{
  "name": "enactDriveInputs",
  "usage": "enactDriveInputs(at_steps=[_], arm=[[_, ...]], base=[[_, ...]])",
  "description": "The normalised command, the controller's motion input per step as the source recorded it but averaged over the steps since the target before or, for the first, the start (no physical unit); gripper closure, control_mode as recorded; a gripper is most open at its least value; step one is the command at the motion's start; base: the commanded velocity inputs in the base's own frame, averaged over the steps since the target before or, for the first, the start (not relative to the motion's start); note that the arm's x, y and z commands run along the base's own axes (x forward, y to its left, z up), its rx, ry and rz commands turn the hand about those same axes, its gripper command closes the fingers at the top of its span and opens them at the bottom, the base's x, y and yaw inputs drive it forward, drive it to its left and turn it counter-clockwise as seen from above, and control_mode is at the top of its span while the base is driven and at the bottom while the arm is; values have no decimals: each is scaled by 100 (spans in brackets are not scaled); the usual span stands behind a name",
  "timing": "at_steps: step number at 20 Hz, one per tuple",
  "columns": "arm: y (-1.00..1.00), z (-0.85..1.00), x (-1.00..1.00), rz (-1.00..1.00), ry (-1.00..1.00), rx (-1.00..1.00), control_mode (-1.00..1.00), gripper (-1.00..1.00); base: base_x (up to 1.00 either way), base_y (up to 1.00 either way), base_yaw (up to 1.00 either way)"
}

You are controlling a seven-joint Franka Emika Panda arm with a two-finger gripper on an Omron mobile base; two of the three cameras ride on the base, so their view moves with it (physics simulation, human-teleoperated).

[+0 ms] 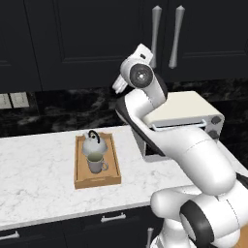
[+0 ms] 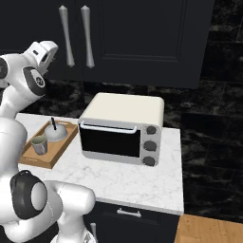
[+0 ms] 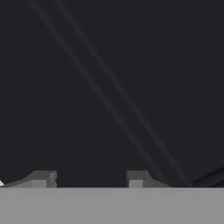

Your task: Pick the kettle from the counter and place it on the tray. Then pick the mug from the cabinet and place it on the tray. Then close the cabinet doors.

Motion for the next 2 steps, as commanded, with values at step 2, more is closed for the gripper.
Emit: enactDriveInputs(at_steps=[2], arm=[[-2, -4, 24, 0, 0, 0, -100, -100]], base=[[0, 0, 0]])
